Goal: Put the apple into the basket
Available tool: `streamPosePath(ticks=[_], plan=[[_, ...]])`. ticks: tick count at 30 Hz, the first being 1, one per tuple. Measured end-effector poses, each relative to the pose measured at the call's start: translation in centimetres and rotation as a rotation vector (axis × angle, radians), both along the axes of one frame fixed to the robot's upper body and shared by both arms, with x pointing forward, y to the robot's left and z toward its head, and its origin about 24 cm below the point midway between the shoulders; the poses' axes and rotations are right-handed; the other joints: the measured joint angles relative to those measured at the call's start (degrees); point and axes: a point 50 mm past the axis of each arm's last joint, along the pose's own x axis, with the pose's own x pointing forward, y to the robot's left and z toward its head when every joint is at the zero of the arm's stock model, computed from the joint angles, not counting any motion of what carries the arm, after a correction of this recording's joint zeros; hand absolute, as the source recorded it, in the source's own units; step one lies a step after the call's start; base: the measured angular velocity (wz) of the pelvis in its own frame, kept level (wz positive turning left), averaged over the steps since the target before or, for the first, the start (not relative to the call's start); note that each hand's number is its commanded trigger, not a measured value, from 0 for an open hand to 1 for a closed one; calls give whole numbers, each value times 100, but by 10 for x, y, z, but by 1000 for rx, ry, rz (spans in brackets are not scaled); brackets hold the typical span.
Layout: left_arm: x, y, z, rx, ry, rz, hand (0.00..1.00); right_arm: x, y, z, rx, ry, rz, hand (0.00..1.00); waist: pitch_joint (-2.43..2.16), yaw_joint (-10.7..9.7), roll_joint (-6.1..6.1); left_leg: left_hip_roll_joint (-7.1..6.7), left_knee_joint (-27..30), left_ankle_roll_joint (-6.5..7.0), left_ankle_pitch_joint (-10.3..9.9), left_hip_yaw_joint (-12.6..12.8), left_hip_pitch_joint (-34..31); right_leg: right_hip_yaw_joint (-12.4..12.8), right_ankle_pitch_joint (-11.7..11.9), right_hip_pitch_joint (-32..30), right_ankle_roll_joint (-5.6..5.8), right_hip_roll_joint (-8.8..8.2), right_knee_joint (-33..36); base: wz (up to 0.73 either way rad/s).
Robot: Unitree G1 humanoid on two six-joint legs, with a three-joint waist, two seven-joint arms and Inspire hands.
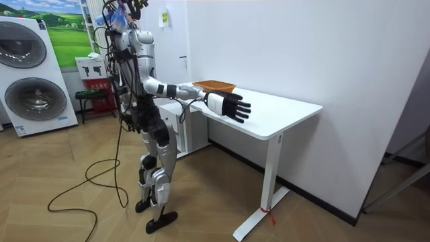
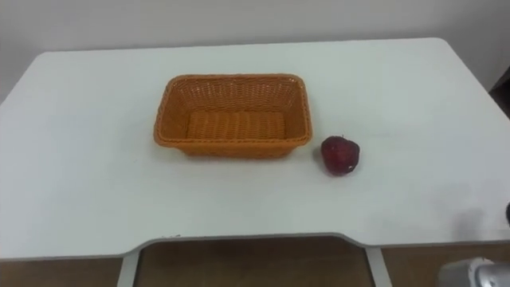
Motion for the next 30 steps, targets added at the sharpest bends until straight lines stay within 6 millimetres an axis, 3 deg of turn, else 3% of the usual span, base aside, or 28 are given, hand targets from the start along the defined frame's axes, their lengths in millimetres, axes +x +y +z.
streamPosePath(ticks=[8,17,30], plan=[[13,-4,-1,4,-20,-104,0,28,40,8,-296,127,329,0,11,162,-37,9,-24,-5,3,0,61,-26,3,20,-5,-2,4,0],[28,-2,-1,-19,-55,-156,0,44,68,2,-342,174,643,0,18,262,-96,11,-2,-4,3,-3,59,-47,15,35,-13,-13,11,0],[35,0,0,-43,-65,-163,0,43,72,-2,-335,198,737,0,12,258,-112,10,-1,-4,3,-34,54,-46,16,74,-13,-13,11,0]])
